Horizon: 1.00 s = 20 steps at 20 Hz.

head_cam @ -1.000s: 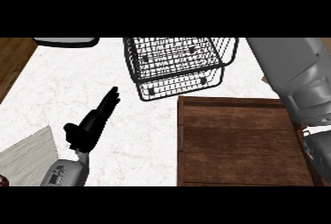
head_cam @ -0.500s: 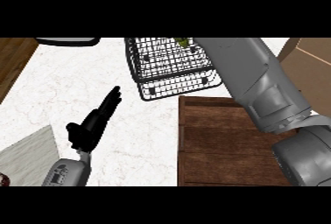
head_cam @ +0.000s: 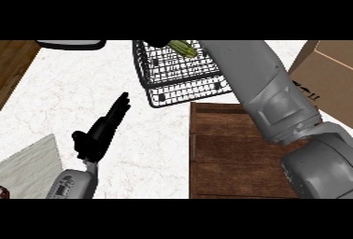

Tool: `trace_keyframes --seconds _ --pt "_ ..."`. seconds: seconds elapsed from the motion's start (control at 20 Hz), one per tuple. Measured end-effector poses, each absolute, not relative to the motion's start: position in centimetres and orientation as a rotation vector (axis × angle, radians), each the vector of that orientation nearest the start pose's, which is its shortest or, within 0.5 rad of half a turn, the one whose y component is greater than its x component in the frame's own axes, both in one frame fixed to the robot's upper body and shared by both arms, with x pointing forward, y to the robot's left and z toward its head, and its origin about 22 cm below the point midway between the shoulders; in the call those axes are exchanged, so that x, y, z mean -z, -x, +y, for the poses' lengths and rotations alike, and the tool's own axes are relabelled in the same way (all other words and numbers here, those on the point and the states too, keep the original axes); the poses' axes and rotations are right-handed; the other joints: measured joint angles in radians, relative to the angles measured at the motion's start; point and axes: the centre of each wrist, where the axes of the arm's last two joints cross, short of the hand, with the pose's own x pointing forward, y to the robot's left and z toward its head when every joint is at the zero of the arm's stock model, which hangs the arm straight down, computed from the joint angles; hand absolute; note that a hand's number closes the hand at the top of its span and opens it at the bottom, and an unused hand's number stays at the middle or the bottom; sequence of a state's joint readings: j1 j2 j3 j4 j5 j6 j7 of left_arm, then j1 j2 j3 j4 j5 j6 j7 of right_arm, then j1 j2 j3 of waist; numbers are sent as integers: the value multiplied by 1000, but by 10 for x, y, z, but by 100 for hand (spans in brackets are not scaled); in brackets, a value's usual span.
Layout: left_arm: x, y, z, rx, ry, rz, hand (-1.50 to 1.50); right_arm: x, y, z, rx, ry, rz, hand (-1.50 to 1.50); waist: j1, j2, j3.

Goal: Pick the squash from the tray and place it in the tiered basket

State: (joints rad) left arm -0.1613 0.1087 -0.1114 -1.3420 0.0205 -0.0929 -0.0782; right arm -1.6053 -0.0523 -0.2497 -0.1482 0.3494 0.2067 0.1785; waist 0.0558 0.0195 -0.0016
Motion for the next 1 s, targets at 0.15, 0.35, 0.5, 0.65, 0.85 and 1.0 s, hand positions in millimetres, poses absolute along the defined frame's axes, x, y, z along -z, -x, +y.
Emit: trace_keyframes --seconds 0.15,0.35,0.5,0.65,0.85,1.0 --pt "15 -276 216 276 115 -1546 0 -232 -468 -45 -791 -38 -1317 -150 -1 0 0" --pt "13 -276 224 271 108 -1544 0 -232 -471 -56 -690 -80 -1323 -150 -7 -3 0" --pt "14 -274 222 274 108 -1550 0 -240 -474 -67 -582 -19 -1386 -150 -5 -1 0" --pt "14 -275 225 272 104 -1555 0 -254 -478 -88 -461 100 -1461 -150 -8 -1 0" --pt "17 -274 223 265 104 -1551 0 -262 -484 -129 -281 236 -1549 -150 -12 1 0" --pt "14 -276 225 265 100 -1558 0 -268 -487 -173 -148 276 -1608 -150 -13 3 1"
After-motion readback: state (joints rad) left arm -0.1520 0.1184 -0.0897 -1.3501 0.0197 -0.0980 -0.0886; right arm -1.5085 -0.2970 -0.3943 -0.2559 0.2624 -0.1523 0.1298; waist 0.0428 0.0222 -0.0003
